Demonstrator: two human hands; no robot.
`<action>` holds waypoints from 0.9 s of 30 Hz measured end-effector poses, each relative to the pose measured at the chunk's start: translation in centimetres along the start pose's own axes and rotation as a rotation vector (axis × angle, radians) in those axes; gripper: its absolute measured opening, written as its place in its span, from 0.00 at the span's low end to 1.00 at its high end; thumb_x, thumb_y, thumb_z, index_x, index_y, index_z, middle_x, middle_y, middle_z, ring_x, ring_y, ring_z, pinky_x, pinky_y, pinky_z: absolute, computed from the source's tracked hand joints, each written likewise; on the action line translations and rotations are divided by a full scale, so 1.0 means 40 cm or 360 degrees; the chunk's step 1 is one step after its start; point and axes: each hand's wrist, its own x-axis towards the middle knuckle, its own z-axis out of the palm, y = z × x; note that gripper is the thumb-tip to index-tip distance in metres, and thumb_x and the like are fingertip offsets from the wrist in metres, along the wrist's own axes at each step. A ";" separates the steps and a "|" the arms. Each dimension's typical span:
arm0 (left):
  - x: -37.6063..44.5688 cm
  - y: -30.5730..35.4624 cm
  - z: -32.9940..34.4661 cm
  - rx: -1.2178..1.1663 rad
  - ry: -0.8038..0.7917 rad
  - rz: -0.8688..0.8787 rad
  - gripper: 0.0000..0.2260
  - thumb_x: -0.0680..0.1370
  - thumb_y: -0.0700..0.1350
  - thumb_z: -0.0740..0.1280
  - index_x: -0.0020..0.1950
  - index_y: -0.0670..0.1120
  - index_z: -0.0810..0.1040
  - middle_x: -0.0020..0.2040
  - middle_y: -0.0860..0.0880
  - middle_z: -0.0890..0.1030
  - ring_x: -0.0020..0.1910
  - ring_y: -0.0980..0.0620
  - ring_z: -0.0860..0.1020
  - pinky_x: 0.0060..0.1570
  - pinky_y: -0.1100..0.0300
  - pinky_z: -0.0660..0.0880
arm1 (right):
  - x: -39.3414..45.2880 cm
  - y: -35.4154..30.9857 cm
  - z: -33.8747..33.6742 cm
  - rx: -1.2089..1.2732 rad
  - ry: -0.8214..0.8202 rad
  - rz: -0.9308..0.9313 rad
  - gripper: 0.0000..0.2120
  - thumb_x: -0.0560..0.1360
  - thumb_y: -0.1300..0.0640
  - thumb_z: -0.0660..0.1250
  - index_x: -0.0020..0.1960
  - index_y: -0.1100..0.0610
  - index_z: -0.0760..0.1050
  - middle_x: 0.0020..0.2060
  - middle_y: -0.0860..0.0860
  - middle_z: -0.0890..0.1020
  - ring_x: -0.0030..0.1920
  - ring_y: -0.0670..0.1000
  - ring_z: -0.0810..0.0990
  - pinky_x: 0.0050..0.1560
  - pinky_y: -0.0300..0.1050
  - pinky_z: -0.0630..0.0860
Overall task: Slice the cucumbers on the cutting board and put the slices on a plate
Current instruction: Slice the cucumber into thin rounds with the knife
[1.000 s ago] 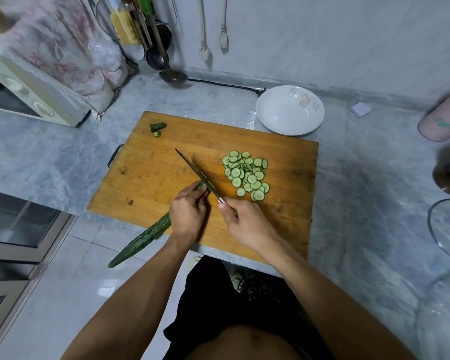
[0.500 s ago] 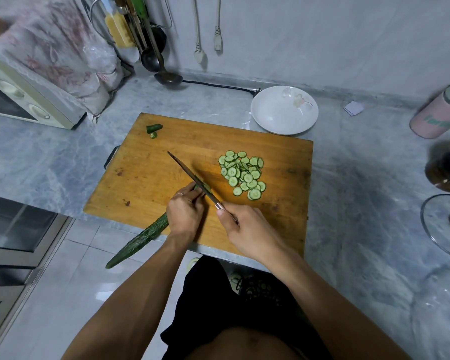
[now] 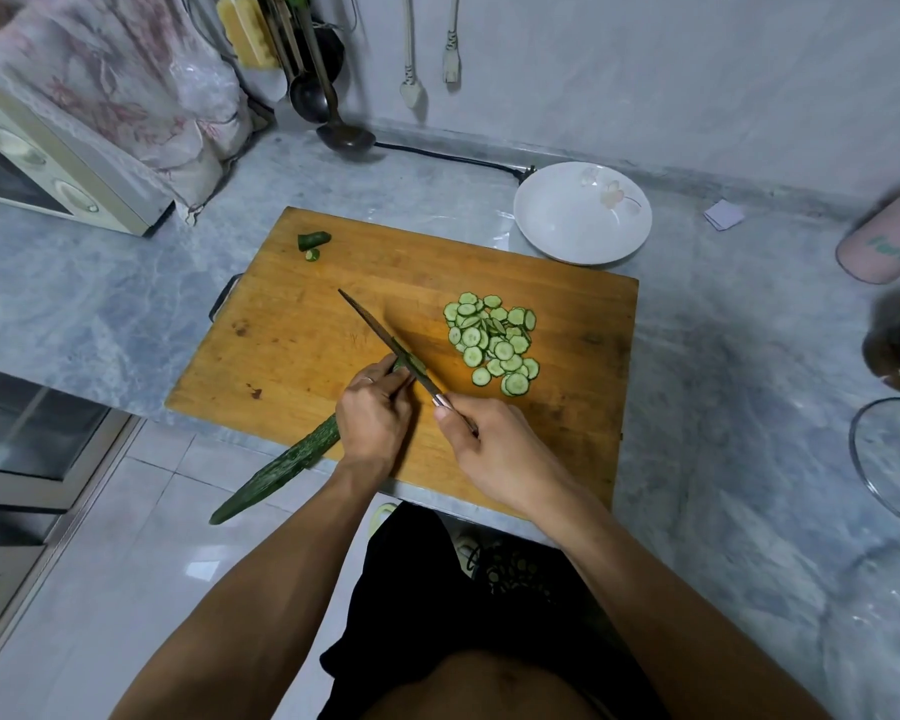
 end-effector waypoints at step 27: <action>0.002 0.024 -0.017 -0.0046 0.0023 -0.0071 0.10 0.71 0.34 0.70 0.49 0.43 0.86 0.57 0.44 0.83 0.49 0.44 0.83 0.47 0.57 0.79 | -0.009 -0.002 -0.007 -0.0068 -0.0001 -0.0040 0.17 0.84 0.47 0.57 0.36 0.47 0.65 0.28 0.48 0.69 0.31 0.48 0.66 0.30 0.44 0.61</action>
